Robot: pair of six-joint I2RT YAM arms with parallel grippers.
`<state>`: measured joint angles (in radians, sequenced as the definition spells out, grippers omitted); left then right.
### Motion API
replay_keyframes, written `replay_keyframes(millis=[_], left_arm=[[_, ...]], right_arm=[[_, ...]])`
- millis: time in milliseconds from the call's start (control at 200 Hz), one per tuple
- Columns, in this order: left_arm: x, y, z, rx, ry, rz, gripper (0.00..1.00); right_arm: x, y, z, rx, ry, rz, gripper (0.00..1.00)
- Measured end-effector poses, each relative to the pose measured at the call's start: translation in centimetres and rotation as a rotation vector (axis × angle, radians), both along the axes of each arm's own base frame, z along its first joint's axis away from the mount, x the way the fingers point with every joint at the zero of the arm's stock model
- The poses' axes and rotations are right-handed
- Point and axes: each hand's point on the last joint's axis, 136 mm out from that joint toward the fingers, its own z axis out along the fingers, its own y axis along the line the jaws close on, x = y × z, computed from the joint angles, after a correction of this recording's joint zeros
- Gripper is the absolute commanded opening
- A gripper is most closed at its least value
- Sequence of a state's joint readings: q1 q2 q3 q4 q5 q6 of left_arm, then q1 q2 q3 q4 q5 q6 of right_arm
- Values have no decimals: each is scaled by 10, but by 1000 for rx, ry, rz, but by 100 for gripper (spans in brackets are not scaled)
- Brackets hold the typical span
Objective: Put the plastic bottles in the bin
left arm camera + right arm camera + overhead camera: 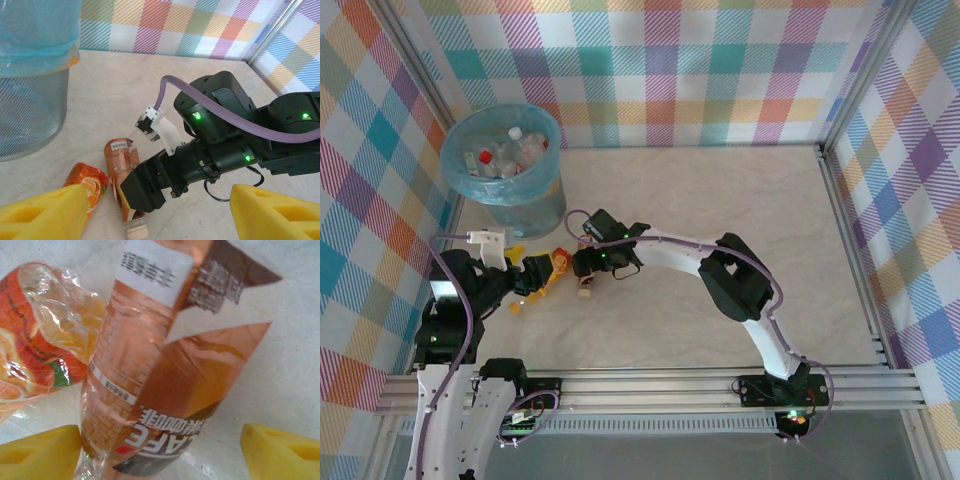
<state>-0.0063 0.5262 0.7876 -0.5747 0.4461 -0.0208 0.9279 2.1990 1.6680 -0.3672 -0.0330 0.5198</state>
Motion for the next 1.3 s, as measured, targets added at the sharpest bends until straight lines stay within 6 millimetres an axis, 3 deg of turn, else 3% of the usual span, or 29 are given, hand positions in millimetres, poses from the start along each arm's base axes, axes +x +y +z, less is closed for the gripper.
replay_keyframes(millis=[365,855,1155,1300], left_arm=[[2,2,-1,6,1,14,76],[9,7,-8,19,36,44,81],[16,17,12,24,59,105,83],[28,15,28,-24,93,118,83]], right_arm=[[8,-11,-9,14,38,-39,80],[10,-12,-10,42,57,-24,61],[2,-31,-7,69,63,-23,59],[-8,-44,9,98,35,-2,58]])
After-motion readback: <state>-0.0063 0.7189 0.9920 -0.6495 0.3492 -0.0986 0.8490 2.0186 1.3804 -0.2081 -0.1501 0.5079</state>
